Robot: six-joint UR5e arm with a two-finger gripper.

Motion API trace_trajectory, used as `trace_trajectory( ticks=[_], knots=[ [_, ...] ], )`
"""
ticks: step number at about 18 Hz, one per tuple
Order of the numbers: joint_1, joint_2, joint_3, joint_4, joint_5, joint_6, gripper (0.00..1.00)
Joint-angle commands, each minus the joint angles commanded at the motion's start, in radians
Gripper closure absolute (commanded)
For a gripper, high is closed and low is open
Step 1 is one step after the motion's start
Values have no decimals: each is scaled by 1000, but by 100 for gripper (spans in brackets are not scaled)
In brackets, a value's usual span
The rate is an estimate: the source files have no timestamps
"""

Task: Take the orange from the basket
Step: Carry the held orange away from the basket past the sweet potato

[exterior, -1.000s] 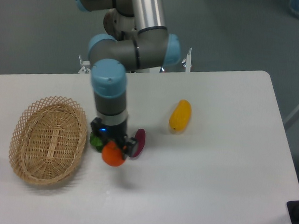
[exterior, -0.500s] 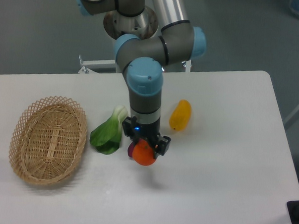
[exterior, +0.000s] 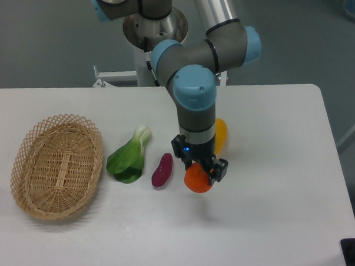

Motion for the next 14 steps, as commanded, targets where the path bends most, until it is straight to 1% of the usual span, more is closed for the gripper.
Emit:
trace_trajectory(
  ticks=[2,7,14],
  knots=[
    [21,3,12,-3,0,2,37],
    [37,2,15,-3,0,17,36],
    [40,-2,14,0,0,18,36]
  ],
)
